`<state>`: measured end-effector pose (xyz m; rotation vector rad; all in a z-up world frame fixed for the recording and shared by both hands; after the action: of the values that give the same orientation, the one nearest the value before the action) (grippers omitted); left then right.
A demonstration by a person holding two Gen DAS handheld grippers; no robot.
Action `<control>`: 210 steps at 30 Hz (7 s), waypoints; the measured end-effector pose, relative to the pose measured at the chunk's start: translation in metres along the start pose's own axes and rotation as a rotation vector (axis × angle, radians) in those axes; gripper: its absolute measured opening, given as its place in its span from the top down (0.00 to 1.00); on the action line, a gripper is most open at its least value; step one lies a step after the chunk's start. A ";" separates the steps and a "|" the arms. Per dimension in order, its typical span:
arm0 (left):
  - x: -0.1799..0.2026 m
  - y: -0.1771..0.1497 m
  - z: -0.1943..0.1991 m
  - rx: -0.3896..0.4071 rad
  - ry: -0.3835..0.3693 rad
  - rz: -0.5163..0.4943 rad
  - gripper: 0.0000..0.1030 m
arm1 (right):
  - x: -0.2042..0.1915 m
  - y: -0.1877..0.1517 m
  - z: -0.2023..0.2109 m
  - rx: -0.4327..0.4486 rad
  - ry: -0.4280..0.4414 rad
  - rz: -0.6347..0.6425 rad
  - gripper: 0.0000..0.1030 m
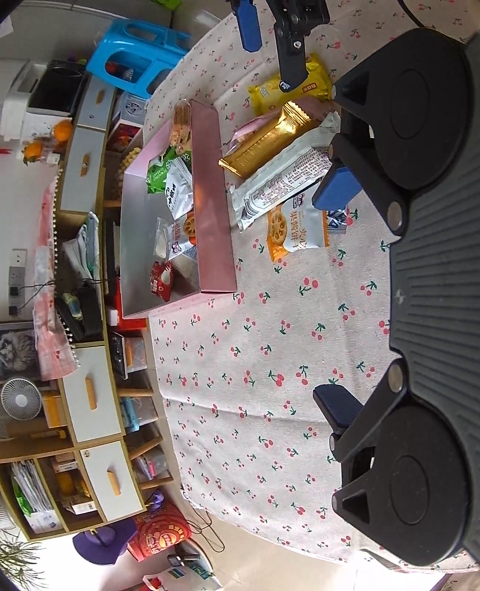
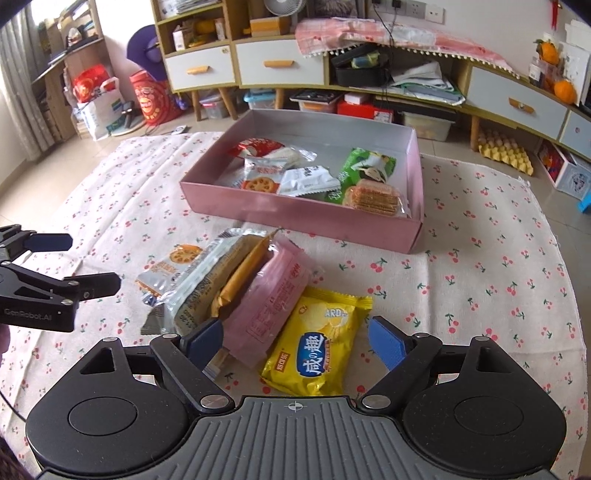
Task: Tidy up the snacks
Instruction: 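Grasp the white wrapped bar with the left tool while the right tool grasps the yellow chip bag, then carry the white bar and yellow bag into the pink box and open both tools, then move the left tool to the white-and-orange lotus-biscuit packet and grasp it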
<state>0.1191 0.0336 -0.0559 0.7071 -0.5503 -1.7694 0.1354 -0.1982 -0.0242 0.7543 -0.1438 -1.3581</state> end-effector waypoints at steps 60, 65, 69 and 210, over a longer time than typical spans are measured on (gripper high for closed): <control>0.059 0.022 -0.028 -0.255 -0.201 0.208 0.74 | 0.039 -0.006 -0.038 -0.088 -0.063 -0.065 0.51; 0.050 0.025 -0.024 -0.256 -0.208 0.233 0.74 | 0.040 -0.004 -0.030 -0.093 -0.053 -0.126 0.51; 0.046 0.028 -0.019 -0.246 -0.218 0.248 0.74 | 0.042 -0.001 -0.022 -0.091 -0.042 -0.172 0.51; 0.033 0.021 -0.041 -0.264 -0.069 0.165 0.55 | 0.041 0.019 -0.057 -0.080 -0.025 -0.565 0.16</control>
<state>0.1552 -0.0050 -0.0773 0.4075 -0.3993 -1.6768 0.1897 -0.2129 -0.0702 0.7392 0.1149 -1.8965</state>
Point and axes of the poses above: each gripper's, at about its wrist camera, not at the fingertips, and z roughly against the way its jaws point, x to its right, y to its top, the point moved 4 cm from there along -z, roughly the way its jaws point, and after that the axes turned 14 degrees about y, right-handed, at the moved point
